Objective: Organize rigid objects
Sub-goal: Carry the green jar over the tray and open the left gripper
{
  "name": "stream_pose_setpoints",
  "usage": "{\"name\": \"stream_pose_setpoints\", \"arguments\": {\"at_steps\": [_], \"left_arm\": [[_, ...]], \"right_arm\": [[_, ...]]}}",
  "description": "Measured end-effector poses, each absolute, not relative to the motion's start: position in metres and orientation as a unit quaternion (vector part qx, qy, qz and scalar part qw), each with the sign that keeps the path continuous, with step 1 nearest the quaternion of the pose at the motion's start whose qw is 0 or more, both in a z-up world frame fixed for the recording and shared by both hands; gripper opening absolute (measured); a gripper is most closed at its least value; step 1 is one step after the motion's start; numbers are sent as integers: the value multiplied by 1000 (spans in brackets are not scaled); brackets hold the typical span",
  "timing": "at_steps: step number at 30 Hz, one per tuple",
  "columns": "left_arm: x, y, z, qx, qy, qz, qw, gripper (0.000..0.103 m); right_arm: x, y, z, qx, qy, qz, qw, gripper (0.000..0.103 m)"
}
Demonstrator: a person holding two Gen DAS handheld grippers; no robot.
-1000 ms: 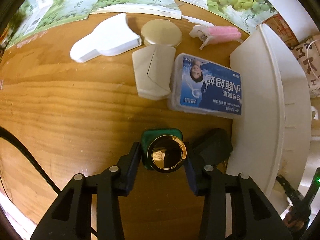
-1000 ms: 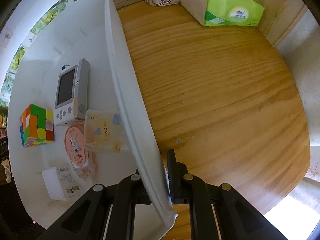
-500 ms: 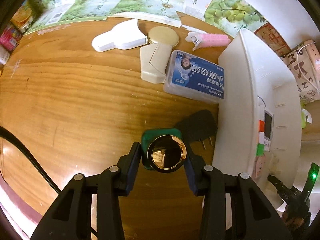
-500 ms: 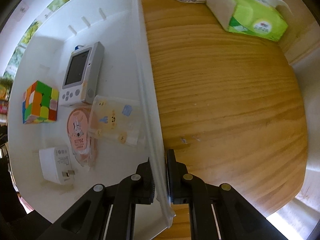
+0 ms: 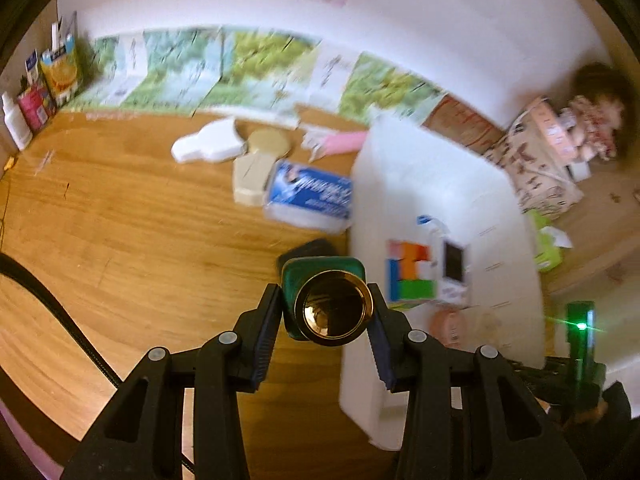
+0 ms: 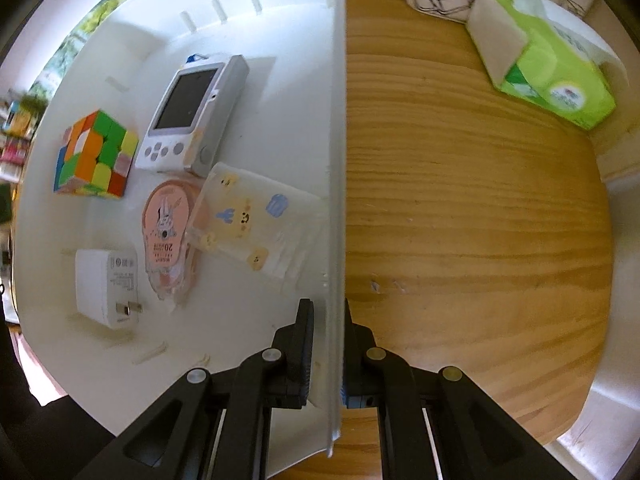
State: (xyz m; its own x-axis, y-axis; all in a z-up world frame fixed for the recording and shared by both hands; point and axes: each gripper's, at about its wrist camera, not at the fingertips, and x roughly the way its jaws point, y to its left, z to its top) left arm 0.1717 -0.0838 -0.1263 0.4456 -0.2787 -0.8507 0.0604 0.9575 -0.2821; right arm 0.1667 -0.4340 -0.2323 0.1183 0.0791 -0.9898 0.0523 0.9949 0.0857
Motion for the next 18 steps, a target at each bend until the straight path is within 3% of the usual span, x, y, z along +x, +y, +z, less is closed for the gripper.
{"name": "stream_pose_setpoints", "arguments": {"at_steps": [6, 18], "left_arm": [[154, -107, -112, -104, 471, -119, 868, 45], [132, -164, -106, -77, 462, -181, 865, 45]], "right_arm": [[163, -415, -234, 10, 668, 37, 743, 10], [162, -398, -238, -19, 671, 65, 739, 10]]}}
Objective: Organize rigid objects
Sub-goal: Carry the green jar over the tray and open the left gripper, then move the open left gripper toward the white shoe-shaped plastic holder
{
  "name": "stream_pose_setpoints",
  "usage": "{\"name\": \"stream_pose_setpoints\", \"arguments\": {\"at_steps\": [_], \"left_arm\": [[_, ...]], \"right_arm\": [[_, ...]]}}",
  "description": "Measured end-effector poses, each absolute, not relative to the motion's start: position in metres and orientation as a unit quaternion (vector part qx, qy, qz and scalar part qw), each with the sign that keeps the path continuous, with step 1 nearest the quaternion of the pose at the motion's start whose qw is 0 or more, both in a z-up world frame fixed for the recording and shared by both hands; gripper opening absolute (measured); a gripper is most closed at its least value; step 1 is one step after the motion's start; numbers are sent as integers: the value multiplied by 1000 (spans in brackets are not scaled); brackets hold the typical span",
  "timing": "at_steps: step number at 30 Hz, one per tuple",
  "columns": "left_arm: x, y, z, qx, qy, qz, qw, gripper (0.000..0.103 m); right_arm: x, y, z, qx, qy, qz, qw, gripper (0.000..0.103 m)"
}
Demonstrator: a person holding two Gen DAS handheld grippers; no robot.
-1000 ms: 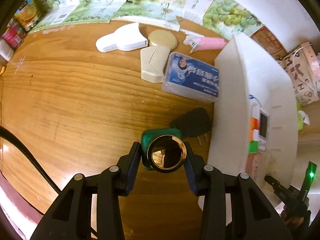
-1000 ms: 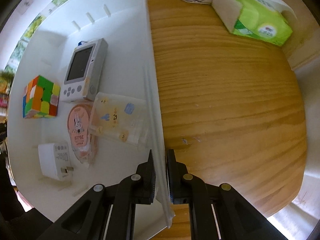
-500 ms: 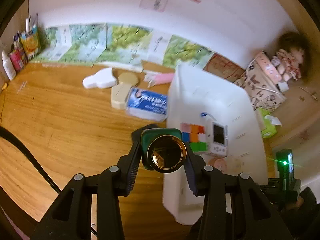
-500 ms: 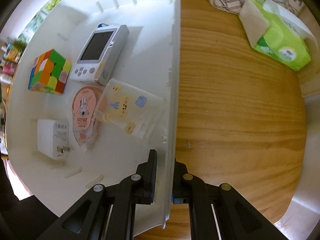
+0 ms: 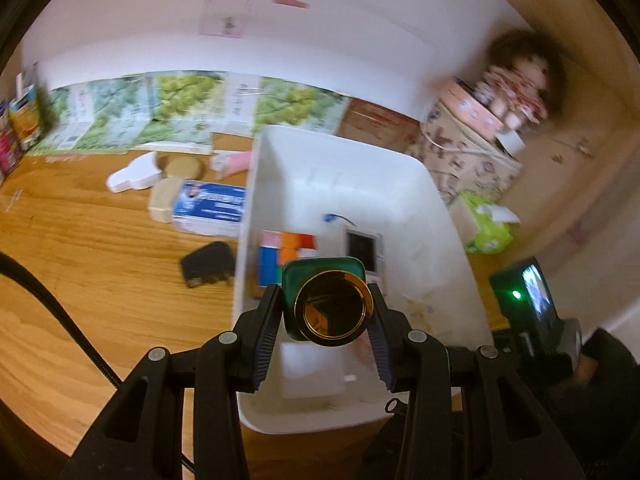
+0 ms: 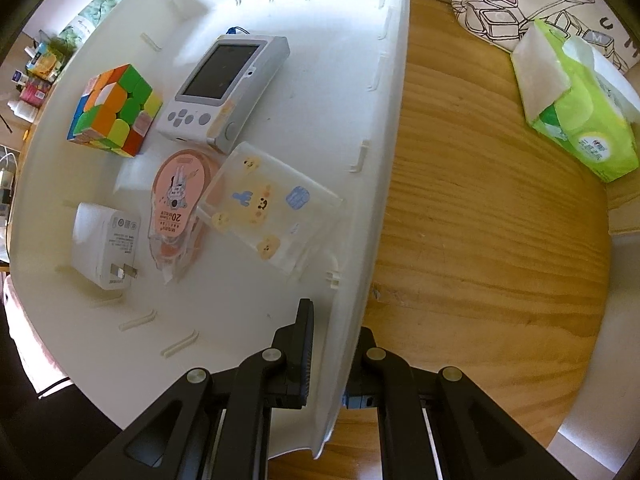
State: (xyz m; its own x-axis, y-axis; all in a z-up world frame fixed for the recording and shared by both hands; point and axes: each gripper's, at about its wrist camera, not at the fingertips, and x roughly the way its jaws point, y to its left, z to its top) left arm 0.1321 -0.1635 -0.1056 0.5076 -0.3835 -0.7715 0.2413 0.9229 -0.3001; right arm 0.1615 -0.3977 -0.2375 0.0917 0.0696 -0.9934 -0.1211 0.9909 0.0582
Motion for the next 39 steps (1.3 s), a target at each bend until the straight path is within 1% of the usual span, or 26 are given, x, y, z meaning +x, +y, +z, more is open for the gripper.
{"name": "stream_pose_setpoints", "arguments": {"at_steps": [9, 15, 16, 17, 18, 19, 20, 31, 39], "left_arm": [[120, -207, -107, -23, 476, -236, 847, 45], [115, -216, -111, -2, 488, -239, 840, 45], [115, -215, -111, -1, 489, -236, 839, 48], [115, -214, -111, -1, 489, -234, 840, 57], [114, -214, -111, 0, 487, -231, 842, 61], [113, -212, -109, 1, 481, -227, 847, 69], [113, -210, -107, 1, 477, -226, 849, 72], [127, -169, -95, -15, 457, -208, 864, 72], [152, -122, -96, -20, 472, -194, 860, 72]], "right_arm": [[160, -410, -235, -10, 664, 62, 745, 10], [156, -424, -229, 1, 659, 63, 750, 10], [156, -425, -228, 3, 658, 63, 750, 10], [156, -427, -227, 5, 658, 62, 750, 10], [156, -430, -225, 6, 658, 62, 751, 10], [156, -431, -225, 7, 658, 62, 751, 10], [156, -431, -225, 7, 658, 61, 751, 10], [156, -434, -222, 19, 663, 28, 748, 10], [162, -441, -218, 45, 670, -20, 741, 9]]}}
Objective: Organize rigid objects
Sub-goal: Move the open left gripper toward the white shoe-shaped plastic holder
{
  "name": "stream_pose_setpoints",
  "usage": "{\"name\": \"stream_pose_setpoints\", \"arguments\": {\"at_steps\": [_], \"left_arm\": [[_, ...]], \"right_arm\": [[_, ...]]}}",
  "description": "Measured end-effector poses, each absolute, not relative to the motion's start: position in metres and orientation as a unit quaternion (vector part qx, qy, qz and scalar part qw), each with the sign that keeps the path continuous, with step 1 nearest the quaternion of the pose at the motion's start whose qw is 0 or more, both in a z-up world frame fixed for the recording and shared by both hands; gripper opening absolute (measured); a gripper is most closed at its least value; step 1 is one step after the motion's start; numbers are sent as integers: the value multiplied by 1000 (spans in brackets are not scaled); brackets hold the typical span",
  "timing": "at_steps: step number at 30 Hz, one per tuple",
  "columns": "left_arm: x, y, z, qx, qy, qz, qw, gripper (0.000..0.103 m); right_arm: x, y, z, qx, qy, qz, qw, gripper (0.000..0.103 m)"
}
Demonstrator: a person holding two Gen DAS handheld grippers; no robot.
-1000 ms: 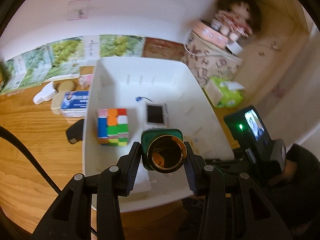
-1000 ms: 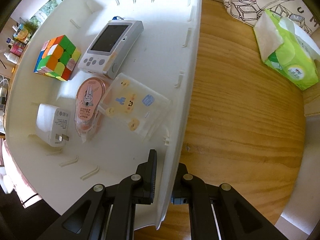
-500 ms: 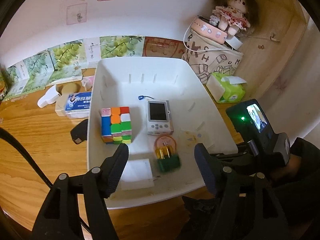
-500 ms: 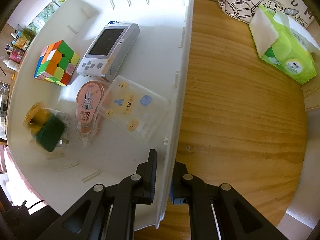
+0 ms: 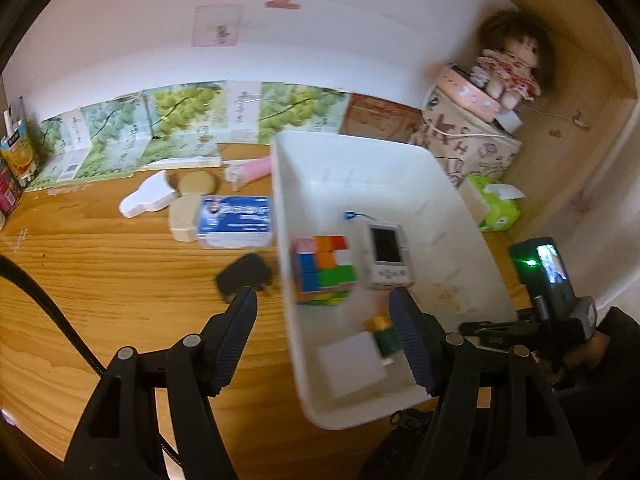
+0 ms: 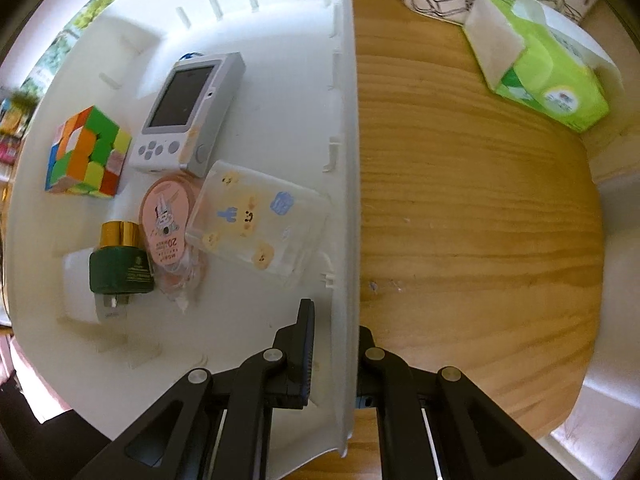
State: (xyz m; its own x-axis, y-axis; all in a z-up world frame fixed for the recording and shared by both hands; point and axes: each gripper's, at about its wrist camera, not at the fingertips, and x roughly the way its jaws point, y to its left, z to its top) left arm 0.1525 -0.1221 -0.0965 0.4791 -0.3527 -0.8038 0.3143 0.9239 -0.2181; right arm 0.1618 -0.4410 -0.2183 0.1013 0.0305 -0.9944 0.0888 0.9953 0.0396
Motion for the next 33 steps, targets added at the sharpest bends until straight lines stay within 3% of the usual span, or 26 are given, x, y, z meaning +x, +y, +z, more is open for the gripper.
{"name": "stream_pose_setpoints", "arguments": {"at_steps": [19, 33], "left_arm": [[257, -12, -135, 37, 526, -188, 829, 72], [351, 23, -180, 10, 581, -180, 794, 75]], "right_arm": [[183, -455, -215, 103, 679, -136, 714, 11], [200, -458, -213, 119, 692, -194, 685, 16]]}}
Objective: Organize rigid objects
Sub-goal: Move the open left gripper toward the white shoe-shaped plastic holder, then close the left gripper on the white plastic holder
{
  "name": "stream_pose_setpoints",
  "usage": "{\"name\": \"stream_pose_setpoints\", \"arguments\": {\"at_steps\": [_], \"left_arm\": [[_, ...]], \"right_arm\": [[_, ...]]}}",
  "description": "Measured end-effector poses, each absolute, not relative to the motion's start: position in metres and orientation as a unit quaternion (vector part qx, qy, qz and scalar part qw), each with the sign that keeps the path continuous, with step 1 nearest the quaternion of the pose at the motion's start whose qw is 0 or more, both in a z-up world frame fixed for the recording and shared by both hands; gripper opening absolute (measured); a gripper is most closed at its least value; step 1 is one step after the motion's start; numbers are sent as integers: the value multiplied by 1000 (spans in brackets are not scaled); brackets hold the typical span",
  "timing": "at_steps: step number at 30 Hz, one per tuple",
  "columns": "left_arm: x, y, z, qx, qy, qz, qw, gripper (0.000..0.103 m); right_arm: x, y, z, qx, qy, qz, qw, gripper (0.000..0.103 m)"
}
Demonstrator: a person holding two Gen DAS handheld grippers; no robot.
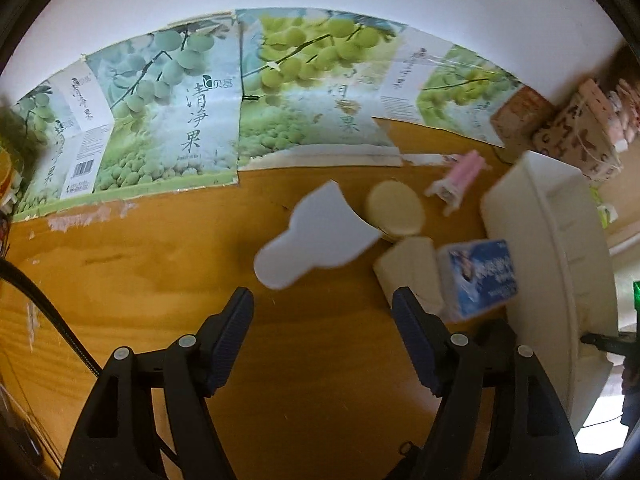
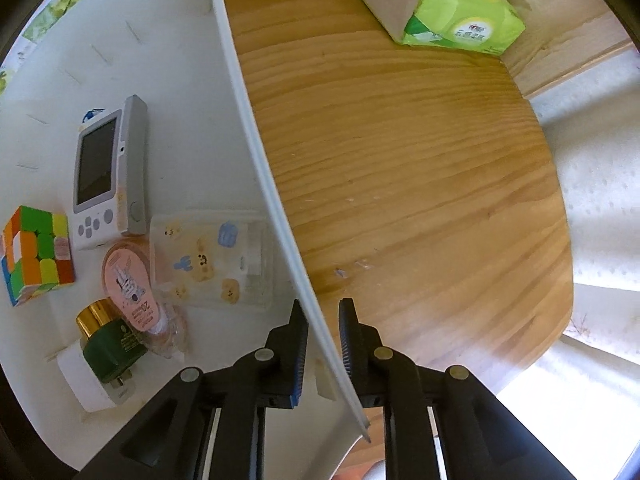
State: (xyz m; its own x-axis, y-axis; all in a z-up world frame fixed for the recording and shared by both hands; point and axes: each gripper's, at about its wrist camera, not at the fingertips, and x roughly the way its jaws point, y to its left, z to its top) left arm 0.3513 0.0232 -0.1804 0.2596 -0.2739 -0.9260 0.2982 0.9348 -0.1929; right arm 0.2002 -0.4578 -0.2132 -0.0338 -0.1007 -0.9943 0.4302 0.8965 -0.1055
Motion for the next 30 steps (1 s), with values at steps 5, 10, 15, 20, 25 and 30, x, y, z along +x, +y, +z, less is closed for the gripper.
{"name": "stream_pose_setpoints", "arguments": {"at_steps": [5, 10, 15, 20, 25, 30], "left_arm": [[373, 22, -196, 13, 585, -174, 792, 75], [387, 15, -212, 24, 595, -172, 784, 76], [391, 8, -221, 31, 606, -182, 774, 80], [392, -1, -224, 49, 604, -182, 774, 83], [397, -9, -227, 64, 603, -164, 778, 83], [402, -19, -231, 77, 602, -146, 781, 82]], "right_arm": [[208, -454, -220, 117, 699, -202, 676, 17], [211, -449, -217, 110, 706, -206, 669, 18], [214, -449, -220, 111, 709, -208, 665, 18], [214, -450, -222, 114, 707, -210, 665, 18], [211, -453, -220, 116, 705, -208, 668, 18], [209, -454, -219, 119, 702, -207, 671, 18]]}}
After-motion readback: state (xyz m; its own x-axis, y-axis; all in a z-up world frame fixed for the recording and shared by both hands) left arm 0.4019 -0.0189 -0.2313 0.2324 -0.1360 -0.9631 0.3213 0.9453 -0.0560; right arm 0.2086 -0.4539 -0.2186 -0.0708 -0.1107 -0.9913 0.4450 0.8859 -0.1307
